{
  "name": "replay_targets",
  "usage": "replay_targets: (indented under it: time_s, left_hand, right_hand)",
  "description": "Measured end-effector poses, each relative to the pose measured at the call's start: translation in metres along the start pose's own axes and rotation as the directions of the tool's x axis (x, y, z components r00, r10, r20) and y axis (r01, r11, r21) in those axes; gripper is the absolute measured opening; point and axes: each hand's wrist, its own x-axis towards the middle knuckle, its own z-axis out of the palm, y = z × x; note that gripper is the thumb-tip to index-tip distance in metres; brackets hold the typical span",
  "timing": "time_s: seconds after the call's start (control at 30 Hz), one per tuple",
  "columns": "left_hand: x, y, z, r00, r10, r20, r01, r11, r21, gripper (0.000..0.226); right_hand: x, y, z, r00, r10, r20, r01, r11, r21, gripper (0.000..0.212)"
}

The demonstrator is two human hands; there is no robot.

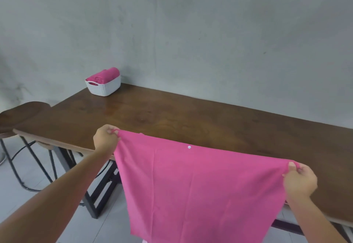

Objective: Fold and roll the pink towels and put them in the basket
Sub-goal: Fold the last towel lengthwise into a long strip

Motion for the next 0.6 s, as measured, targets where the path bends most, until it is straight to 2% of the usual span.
replay_targets:
  time_s: [0.1, 0.27, 0.43, 0.6]
  left_hand:
    - [0.007, 0.003, 0.038, 0.997, -0.042, -0.058, 0.048, 0.993, 0.108, 0.022]
    - [0.011, -0.008, 0.081, 0.989, -0.089, -0.121, 0.106, 0.984, 0.145, 0.022]
    - [0.016, -0.023, 0.112, 0.971, -0.150, -0.189, 0.176, 0.976, 0.130, 0.022]
    - [0.028, -0.037, 0.137, 0.985, -0.007, -0.173, 0.044, 0.977, 0.208, 0.020]
  right_hand:
    - [0.021, 0.007, 0.019, 0.997, 0.076, -0.021, -0.077, 0.995, -0.059, 0.023]
    - [0.041, 0.038, 0.045, 0.992, 0.122, 0.011, -0.121, 0.990, -0.069, 0.018]
    - [0.039, 0.056, 0.061, 0.998, 0.057, 0.020, -0.056, 0.998, -0.041, 0.014]
    - [0.055, 0.066, 0.076, 0.999, -0.014, 0.051, 0.017, 0.998, -0.060, 0.012]
